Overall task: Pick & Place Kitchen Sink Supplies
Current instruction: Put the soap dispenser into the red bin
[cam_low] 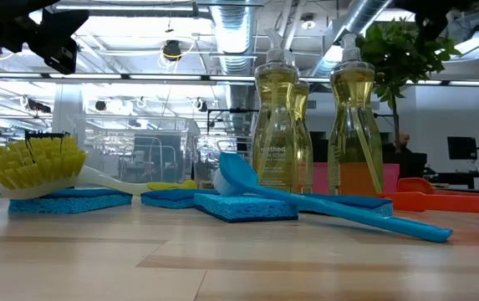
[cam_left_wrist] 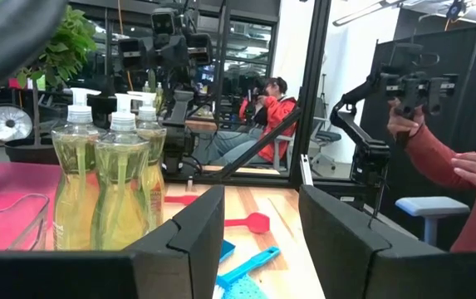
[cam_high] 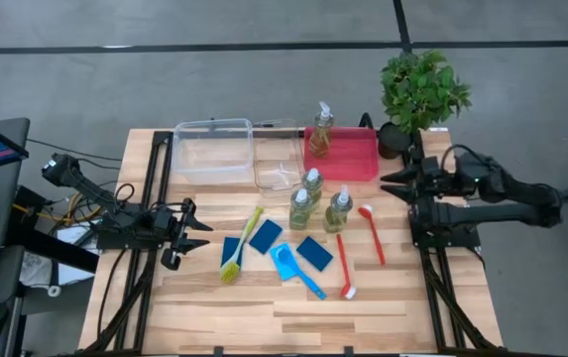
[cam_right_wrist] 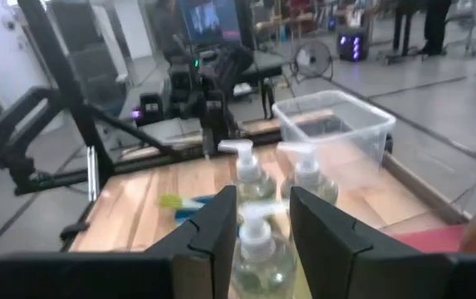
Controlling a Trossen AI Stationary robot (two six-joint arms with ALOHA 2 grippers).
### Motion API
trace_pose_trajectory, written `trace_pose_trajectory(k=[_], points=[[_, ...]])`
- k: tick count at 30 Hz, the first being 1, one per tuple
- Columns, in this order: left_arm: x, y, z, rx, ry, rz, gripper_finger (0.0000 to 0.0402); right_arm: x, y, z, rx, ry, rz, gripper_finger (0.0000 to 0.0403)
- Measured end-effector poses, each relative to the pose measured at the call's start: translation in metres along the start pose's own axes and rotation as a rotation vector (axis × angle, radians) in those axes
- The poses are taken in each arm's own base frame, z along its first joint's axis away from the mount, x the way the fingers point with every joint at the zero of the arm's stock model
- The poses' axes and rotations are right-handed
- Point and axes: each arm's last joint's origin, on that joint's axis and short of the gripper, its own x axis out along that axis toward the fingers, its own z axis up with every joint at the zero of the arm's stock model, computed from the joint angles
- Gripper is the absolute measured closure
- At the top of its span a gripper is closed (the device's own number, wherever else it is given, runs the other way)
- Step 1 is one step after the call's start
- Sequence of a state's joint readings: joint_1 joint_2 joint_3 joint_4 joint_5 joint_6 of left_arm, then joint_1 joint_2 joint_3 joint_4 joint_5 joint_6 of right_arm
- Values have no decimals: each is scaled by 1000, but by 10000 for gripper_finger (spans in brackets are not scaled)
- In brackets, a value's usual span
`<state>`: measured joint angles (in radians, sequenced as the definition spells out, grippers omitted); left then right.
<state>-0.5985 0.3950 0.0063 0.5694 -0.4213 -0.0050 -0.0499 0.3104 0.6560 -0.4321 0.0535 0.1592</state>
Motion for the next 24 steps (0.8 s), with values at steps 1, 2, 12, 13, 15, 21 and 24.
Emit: trace_pose_trajectory(k=[1,2,12,13,15,21,24], points=[[0,0,0,0,-1,0,243,0,0,-3,-1,-4,-15,295],[0,0,0,0,-1,0,243,0,-1,-7,-3,8,-27,295],[0,0,0,0,0,0,243,17,3,-42,29,71,24,295],[0,0,0,0,0,0,243,20,3,-45,32,62,32,295],[0,0,0,0,0,0,243,24,4,-52,29,71,41,295],[0,0,0,0,0,0,243,30,2,-62,3,57,-7,295],[0,0,0,0,0,0,243,31,2,-64,-7,63,-7,295]])
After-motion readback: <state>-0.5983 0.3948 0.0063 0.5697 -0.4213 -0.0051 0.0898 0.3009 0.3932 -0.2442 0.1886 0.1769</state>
